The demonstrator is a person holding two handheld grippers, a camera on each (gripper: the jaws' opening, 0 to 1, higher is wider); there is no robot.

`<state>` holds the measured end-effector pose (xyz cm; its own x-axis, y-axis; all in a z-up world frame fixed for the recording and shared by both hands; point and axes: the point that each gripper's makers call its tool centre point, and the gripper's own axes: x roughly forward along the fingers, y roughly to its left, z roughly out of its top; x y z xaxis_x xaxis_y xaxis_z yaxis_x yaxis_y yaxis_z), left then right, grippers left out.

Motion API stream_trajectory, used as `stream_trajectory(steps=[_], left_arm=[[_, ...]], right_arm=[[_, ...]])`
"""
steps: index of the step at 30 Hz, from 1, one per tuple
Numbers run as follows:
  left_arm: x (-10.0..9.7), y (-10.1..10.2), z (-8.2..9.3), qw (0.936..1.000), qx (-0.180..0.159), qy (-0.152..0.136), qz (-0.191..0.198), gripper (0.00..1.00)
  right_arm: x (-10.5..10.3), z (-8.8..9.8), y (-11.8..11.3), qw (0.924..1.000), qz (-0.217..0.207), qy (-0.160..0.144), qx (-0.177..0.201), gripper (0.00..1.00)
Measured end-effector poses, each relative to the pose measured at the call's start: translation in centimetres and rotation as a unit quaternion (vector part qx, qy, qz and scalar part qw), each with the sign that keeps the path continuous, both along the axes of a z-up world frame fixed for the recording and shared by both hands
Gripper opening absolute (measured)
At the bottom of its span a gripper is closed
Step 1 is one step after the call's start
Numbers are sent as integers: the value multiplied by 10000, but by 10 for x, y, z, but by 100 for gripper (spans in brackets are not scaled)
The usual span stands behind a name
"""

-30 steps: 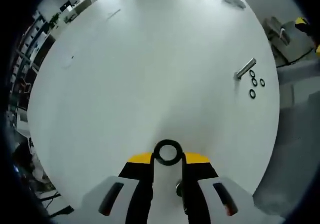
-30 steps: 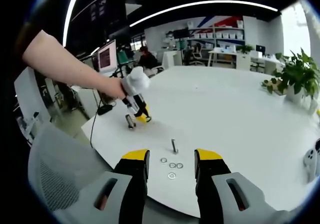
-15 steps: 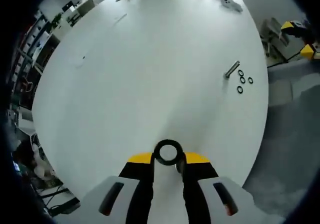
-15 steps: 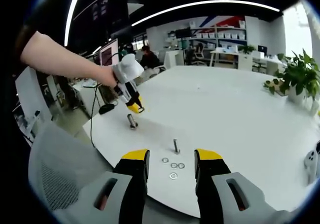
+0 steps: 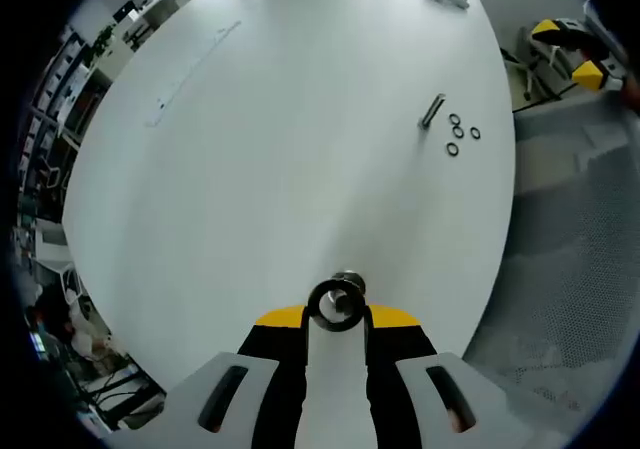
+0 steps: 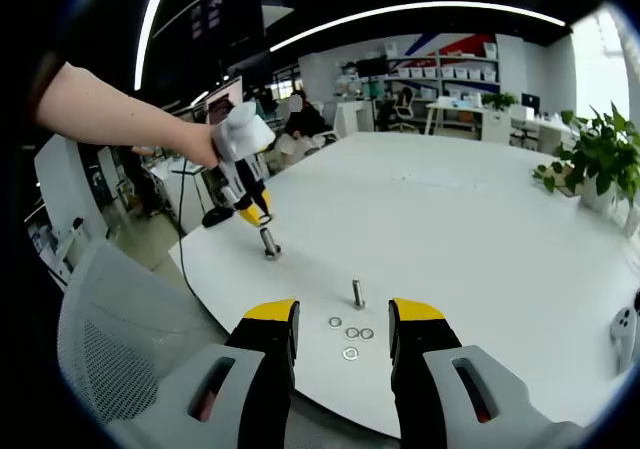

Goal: Place the washer onto the threaded stud by aligning its center hole with the stud, sliding it down to the base, and recovering from edge contact or off-axis alignment until the washer reaches the visible bottom stop.

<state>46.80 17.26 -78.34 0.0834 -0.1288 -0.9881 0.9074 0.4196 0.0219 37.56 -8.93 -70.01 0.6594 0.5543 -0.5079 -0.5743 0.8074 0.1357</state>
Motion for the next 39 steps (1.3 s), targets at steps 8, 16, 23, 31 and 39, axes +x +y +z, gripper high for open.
stream_trajectory(steps=[8, 16, 23, 31, 39], left_arm=[[-7, -3, -8, 10000, 31, 2, -29, 19], [-8, 2, -17, 9998, 187, -15, -92, 19], [-2, 1, -19, 9998, 148, -68, -62, 19], [-3, 0, -31, 9998, 174, -19, -46, 19], [-2, 2, -47, 9998, 220, 5, 17, 19]], right_arm=[[0, 0, 1, 10000, 23, -13, -36, 38], [0, 0, 0, 10000, 3, -27, -73, 38], [0, -1, -1, 10000, -5, -8, -83, 38], [0, -1, -2, 10000, -38, -21, -72, 38], [0, -1, -3, 9999, -52, -21, -100, 39]])
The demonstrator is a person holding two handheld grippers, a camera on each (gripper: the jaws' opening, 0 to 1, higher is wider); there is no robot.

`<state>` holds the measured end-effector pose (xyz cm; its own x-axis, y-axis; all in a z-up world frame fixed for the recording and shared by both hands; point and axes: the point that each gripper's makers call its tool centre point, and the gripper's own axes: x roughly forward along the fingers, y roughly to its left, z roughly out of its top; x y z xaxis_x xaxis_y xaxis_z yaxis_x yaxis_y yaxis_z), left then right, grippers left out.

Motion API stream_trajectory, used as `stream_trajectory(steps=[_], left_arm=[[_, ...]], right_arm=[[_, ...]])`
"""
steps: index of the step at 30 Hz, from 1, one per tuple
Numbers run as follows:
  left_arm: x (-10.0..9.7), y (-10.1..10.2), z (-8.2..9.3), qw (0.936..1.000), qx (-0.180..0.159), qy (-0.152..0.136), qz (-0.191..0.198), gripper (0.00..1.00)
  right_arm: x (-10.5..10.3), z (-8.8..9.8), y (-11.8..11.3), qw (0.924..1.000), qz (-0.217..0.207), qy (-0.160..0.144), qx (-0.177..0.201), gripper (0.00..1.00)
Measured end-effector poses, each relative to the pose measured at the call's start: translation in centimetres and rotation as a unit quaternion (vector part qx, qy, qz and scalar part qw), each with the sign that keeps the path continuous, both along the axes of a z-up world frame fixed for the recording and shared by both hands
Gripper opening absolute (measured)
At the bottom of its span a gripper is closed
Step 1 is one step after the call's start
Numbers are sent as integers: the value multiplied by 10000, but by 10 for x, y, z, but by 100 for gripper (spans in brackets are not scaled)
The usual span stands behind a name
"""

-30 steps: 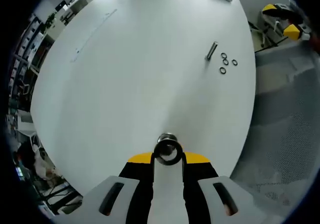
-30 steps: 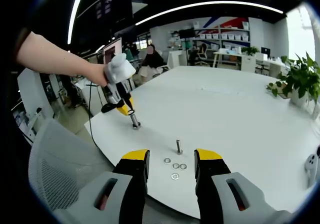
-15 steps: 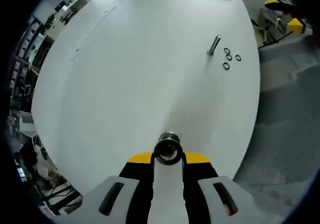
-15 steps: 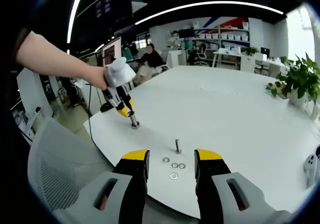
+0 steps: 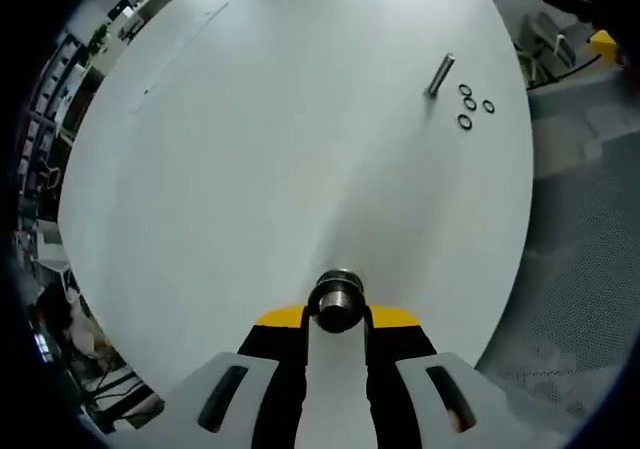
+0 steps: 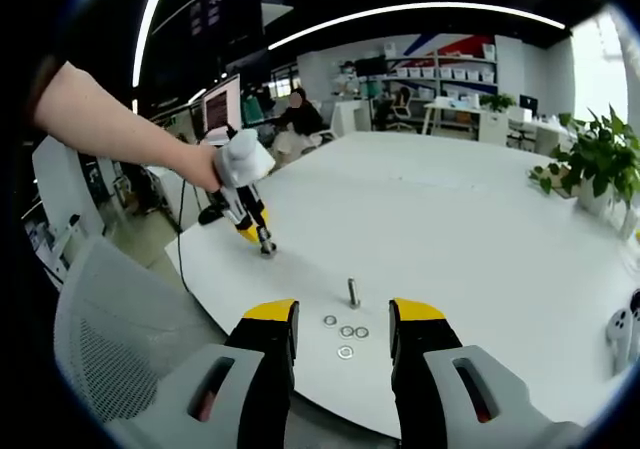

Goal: Place the washer onto the threaded stud by aligning its center hole with the stud, sliding it down to the base, and recovering from edge contact or off-axis alignment until the washer reaches the visible bottom stop.

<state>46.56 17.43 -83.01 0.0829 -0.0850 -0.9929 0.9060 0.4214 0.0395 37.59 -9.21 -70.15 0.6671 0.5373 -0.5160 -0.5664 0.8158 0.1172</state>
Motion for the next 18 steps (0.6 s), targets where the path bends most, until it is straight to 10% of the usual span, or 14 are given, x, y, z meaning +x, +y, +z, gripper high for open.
stream_trajectory(steps=[18], left_arm=[[0, -1, -20, 9998, 29, 72, 169, 19]], right_arm=[[-1, -2, 1, 10000, 41, 54, 5, 39]])
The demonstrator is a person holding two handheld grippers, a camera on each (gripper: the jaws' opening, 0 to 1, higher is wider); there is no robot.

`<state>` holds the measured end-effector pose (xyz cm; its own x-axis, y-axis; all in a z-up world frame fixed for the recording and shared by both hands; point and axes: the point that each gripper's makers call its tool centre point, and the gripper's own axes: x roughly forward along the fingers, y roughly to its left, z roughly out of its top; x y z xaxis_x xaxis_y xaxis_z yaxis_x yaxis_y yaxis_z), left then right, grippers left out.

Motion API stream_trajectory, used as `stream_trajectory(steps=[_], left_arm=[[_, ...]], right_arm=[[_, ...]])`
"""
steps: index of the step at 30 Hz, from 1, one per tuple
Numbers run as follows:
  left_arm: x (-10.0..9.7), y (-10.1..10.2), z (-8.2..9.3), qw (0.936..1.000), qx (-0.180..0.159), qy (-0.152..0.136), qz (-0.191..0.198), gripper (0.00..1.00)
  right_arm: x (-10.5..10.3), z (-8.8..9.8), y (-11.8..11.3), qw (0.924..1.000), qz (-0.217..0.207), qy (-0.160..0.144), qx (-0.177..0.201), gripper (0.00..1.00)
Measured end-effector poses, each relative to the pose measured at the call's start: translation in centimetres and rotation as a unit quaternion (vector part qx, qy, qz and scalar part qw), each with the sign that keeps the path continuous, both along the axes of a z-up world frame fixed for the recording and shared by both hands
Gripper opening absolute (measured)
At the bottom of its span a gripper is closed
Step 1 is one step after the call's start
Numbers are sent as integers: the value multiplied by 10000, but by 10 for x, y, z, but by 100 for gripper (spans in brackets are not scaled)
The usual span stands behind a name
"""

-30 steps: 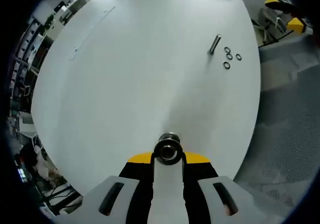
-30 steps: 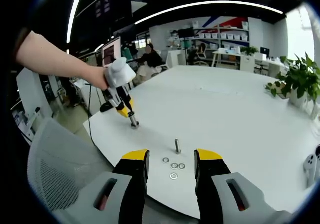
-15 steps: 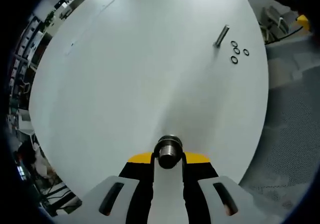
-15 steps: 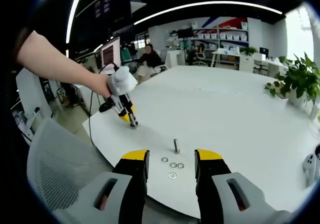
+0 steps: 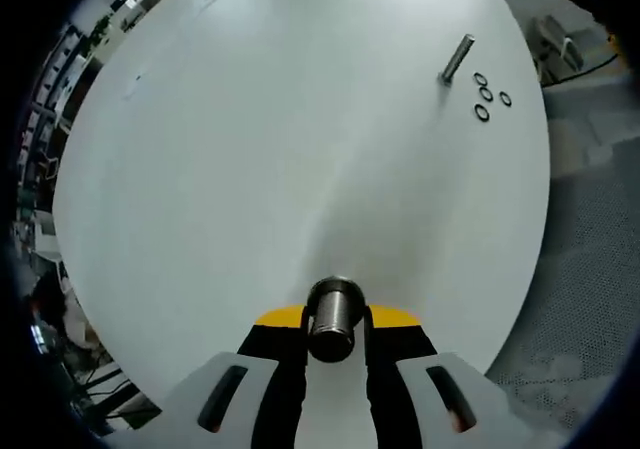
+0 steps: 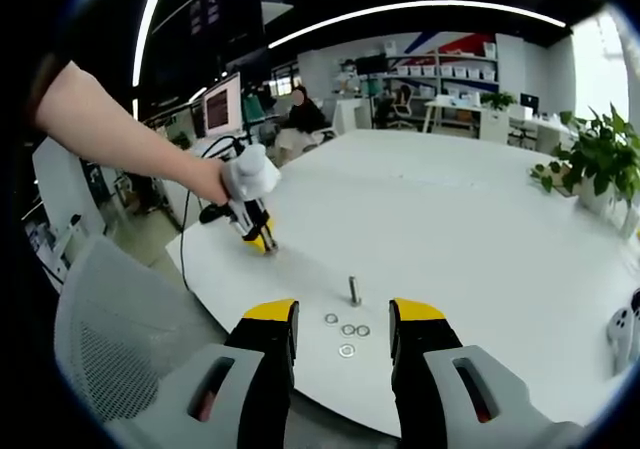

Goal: Place the washer onto the threaded stud by aligning its center hole with the stud, sliding it down to the base, and recovering from edge contact or off-axis alignment until the washer reaches the visible bottom stop.

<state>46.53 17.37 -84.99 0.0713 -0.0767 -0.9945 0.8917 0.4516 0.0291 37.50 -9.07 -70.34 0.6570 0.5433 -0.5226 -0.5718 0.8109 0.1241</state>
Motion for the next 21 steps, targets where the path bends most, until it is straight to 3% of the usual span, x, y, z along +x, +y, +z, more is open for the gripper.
stream_trajectory(steps=[4, 7, 12, 17, 18, 21], left_arm=[[1, 0, -1, 9999, -47, -15, 140, 20], [5, -3, 5, 9993, -179, -258, 225, 23], [6, -6, 17, 9977, -365, -429, 387, 28], [9, -6, 34, 9916, -697, -782, 759, 29], [10, -7, 39, 9886, -810, -980, 803, 30], [5, -7, 48, 9854, -910, -1228, 743, 30]], right_arm=[[0, 1, 1, 10000, 9, -8, 28, 39], [0, 1, 1, 10000, 5, 0, 72, 39], [-1, 1, 3, 9999, 75, 2, 73, 39], [-2, 1, 6, 9999, 137, 9, 85, 39], [-2, 1, 6, 9999, 146, 11, 90, 39], [-3, 1, 8, 9998, 191, 19, 94, 39]])
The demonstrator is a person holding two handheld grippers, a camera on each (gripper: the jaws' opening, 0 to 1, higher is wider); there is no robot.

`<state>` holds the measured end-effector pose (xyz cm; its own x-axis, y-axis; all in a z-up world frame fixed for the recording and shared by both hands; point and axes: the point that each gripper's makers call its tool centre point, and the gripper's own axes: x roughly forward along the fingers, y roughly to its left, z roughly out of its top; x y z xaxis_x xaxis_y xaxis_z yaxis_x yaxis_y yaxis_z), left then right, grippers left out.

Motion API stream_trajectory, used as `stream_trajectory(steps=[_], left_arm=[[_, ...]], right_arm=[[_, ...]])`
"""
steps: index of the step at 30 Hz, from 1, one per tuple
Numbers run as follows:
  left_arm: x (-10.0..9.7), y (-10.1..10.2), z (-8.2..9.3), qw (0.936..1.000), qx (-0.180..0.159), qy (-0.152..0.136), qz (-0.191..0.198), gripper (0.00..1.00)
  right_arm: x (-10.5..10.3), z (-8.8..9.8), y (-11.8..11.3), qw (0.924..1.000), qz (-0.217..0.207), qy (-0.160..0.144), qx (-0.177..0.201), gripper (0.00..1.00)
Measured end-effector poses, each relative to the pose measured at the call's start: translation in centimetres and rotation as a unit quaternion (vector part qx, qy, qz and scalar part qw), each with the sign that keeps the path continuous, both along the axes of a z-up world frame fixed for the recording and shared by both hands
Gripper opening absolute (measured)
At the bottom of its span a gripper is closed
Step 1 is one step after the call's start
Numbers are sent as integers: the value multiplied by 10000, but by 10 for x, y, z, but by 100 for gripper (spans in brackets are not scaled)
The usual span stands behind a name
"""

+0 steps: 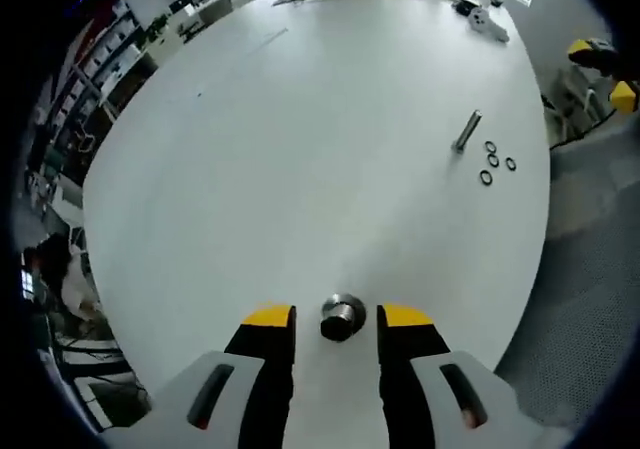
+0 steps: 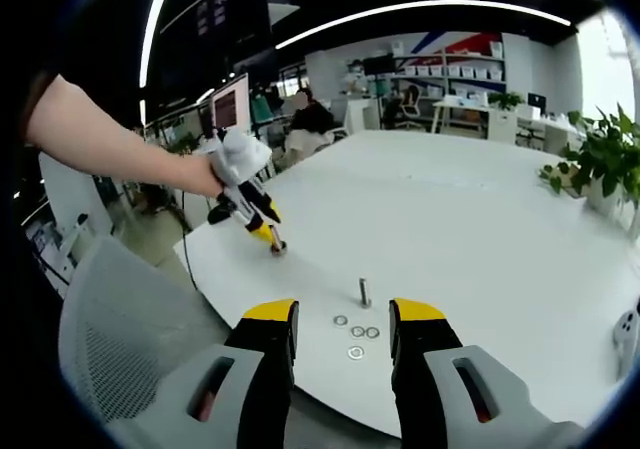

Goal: Place the washer onto the threaded stud by aligning its center hole with the stud, sliding it down to the base, and recovering from edge contact or off-axis alignment until the washer reaches the visible bottom stop.

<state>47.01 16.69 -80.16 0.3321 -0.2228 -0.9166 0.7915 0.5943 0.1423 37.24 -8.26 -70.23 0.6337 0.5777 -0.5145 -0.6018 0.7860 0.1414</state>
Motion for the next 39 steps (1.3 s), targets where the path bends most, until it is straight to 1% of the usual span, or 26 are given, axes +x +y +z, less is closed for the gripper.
stream_trajectory(steps=[1, 3, 5, 6, 8, 10, 11, 12, 16, 18, 19, 20, 21, 22, 23, 25, 28, 30, 32, 34, 35, 36, 38, 39], left_arm=[[-3, 0, 4, 9999, -35, -147, 5, 30], [-5, 1, 10, 9993, -140, -333, 64, 30], [-9, 5, 17, 9978, -327, -501, 289, 31], [-13, 7, 21, 9961, -505, -540, 485, 31], [-20, 9, 27, 9927, -760, -580, 731, 32], [-29, 14, 32, 9915, -808, -630, 806, 32], [-32, 15, 35, 9901, -872, -684, 866, 32], [-35, 14, 39, 9874, -1017, -743, 957, 32], [-49, 14, 49, 9821, -1251, -894, 1089, 32], [-58, 13, 49, 9819, -1281, -885, 1078, 32], [-60, 13, 52, 9813, -1297, -927, 1080, 33], [-62, 13, 55, 9794, -1367, -978, 1120, 33], [-64, 9, 62, 9731, -1615, -1047, 1262, 33], [-66, 9, 66, 9701, -1721, -1085, 1324, 34], [-69, 9, 72, 9673, -1795, -1180, 1349, 34], [-75, 7, 80, 9635, -1934, -1265, 1349, 34], [-83, 3, 86, 9627, -1970, -1352, 1270, 34], [-86, 0, 94, 9561, -2150, -1510, 1298, 34], [-89, -1, 94, 9525, -2270, -1499, 1368, 34], [-90, -3, 96, 9470, -2419, -1519, 1469, 34], [-91, -4, 96, 9454, -2468, -1520, 1492, 34], [-92, -5, 97, 9467, -2446, -1533, 1430, 34], [-90, -5, 102, 9479, -2374, -1653, 1336, 34], [-91, -6, 106, 9459, -2458, -1656, 1323, 34]], right_arm=[[0, 0, 0, 10000, 12, 1, -1, 39], [-1, 0, 1, 10000, 38, -8, -17, 39], [-1, 0, 1, 10000, 41, -23, -16, 39], [-1, 1, 1, 10000, 33, -31, -18, 39], [-1, 0, 0, 10000, 15, -19, -12, 39], [0, -1, 0, 10000, 5, 9, 1, 39], [0, -1, 0, 10000, 8, 18, 2, 39], [0, -1, 0, 10000, 18, 16, -13, 39], [-1, -2, 0, 10000, 17, 23, -83, 39], [-1, -3, -1, 10000, -8, 44, -80, 39], [-1, -3, -1, 10000, -19, 47, -81, 39], [0, -4, -2, 9999, -27, 53, -93, 39], [0, -4, -2, 9999, -27, 55, -110, 39], [-1, -4, -2, 9999, -25, 59, -139, 39], [-2, -5, -3, 9998, -24, 45, -171, 39], [0, -1, -3, 9999, -41, -39, -129, 39], [2, 4, -2, 9999, -73, -108, -62, 39], [3, 2, -4, 9998, -113, -116, -132, 39], [3, 1, -6, 9996, -167, -109, -176, 39], [5, 1, -9, 9995, -257, -99, -163, 39], [6, 1, -10, 9994, -296, -88, -182, 39], [7, 0, -12, 9992, -343, -75, -187, 39], [7, 0, -13, 9990, -390, -46, -192, 39], [8, 0, -15, 9988, -424, -71, -240, 39]])
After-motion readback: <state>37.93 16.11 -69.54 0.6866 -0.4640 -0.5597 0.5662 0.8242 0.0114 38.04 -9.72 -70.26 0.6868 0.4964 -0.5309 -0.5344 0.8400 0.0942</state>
